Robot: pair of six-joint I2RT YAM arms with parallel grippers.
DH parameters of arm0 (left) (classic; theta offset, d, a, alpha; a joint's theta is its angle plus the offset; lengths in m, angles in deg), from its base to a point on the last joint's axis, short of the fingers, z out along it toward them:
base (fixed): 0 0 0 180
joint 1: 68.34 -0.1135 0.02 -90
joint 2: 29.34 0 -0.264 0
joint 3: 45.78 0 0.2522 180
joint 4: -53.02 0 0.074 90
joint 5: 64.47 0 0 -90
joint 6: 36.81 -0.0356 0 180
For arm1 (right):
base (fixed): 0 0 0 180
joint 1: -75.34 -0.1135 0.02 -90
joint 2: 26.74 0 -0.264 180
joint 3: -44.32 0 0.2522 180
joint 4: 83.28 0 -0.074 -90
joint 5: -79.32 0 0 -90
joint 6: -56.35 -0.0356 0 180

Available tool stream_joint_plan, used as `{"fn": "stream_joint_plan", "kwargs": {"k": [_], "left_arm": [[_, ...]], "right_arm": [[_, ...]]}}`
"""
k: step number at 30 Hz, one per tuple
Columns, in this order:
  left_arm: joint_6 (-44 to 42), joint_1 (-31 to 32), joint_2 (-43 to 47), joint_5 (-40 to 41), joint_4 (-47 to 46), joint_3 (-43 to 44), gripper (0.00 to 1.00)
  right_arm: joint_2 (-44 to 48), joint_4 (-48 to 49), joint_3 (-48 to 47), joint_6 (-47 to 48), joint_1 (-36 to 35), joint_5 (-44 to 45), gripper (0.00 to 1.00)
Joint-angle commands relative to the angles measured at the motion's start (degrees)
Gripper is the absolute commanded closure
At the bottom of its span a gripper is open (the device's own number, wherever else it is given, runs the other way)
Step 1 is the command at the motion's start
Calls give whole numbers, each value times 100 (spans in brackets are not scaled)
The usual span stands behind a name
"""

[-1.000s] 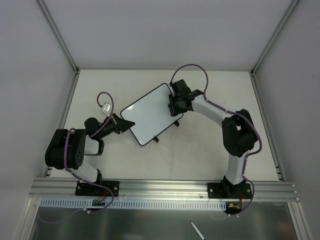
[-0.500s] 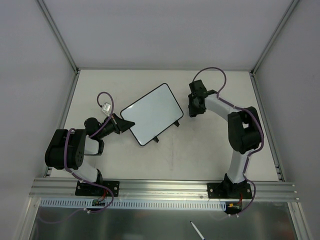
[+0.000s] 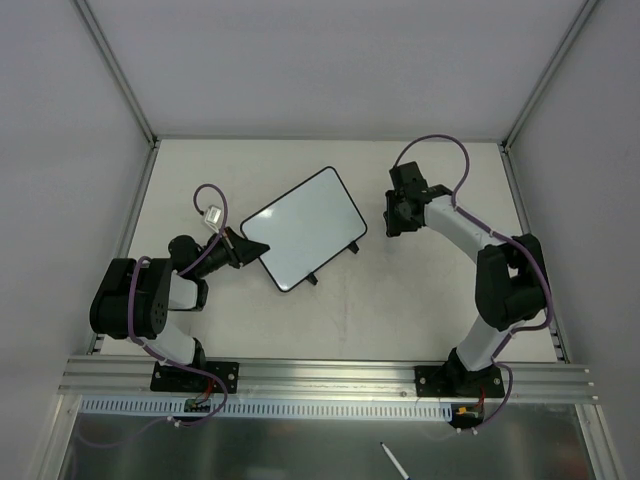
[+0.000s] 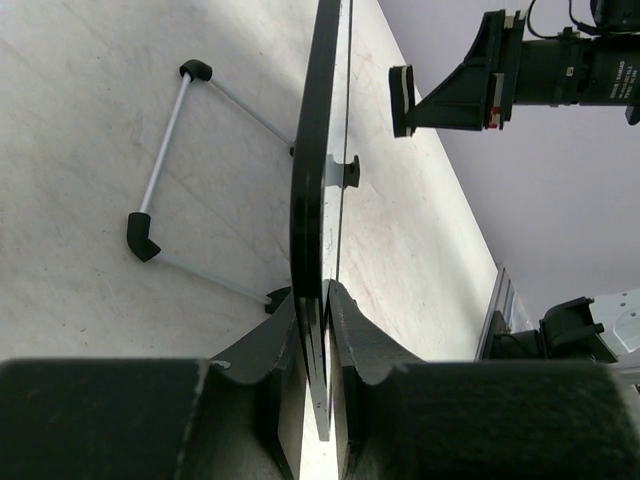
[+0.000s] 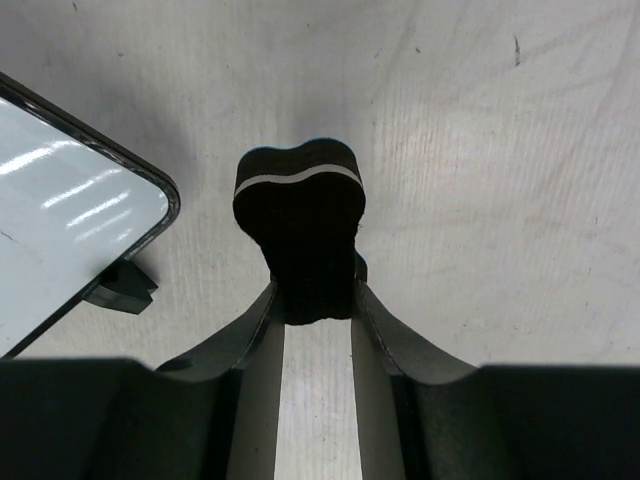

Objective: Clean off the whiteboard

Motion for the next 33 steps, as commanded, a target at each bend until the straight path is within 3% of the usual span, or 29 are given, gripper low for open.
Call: {"fn": "stream_joint_plan", "kwargs": {"k": [1, 10, 19, 26, 30, 33], "left_arm": [[-290, -6, 134, -56, -1259, -82, 87], [-299, -6, 125, -39, -1241, -82, 85], [-299, -15, 125, -39, -1232, -73, 83], [-343, -23, 213, 31, -1215, -143, 76], [-352, -23, 230, 49, -1206, -161, 68], [-369, -23, 274, 84, -1206, -196, 63]], "right_arm": [[-18, -229, 137, 31, 9, -93, 99], [-361, -71, 260, 181, -70, -181, 94], [-589, -61, 304, 339, -70, -102, 82], [-528, -52, 356, 321, -61, -32, 48], [-484, -9, 400, 321, -61, -111, 38], [-387, 79, 444, 313, -70, -137, 36]]}}
